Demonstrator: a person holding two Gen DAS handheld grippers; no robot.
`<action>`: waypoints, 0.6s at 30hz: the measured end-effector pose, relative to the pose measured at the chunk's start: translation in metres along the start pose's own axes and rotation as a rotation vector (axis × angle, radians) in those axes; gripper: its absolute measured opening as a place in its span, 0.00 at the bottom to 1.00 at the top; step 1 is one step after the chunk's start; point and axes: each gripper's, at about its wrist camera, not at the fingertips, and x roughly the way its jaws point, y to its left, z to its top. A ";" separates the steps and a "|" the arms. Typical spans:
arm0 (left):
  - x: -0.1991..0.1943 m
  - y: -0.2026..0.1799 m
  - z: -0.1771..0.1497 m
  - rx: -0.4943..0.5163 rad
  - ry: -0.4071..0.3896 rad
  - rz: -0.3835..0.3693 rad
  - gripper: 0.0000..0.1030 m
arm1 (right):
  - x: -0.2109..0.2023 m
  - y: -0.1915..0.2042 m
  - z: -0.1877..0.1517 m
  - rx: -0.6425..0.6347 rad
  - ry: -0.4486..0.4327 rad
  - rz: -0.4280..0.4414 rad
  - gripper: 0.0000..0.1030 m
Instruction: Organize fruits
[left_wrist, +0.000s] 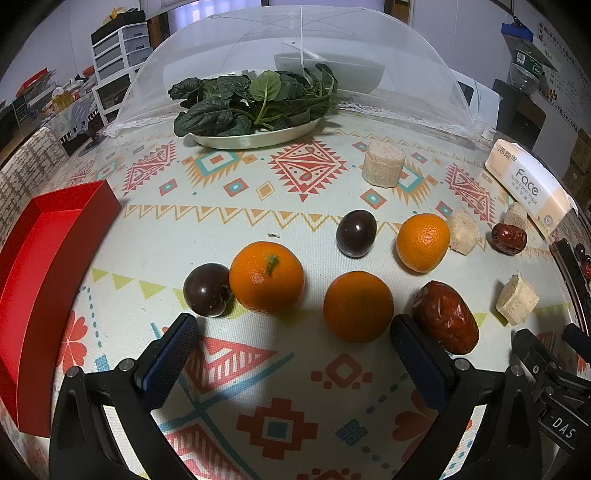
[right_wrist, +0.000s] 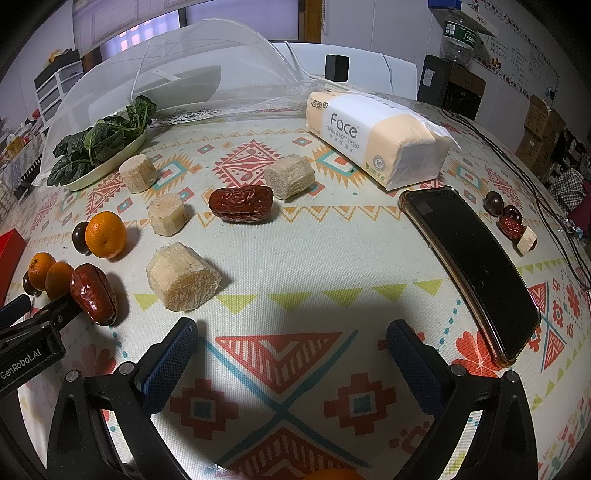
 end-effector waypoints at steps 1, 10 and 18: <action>0.000 0.000 0.000 0.000 0.000 0.000 1.00 | 0.000 0.000 0.000 0.000 0.000 0.000 1.00; 0.000 0.000 0.000 0.000 0.000 0.000 1.00 | 0.000 0.000 0.000 0.000 0.000 0.000 1.00; 0.000 0.000 0.000 0.005 0.002 -0.002 1.00 | -0.001 0.000 0.000 0.000 0.000 0.001 1.00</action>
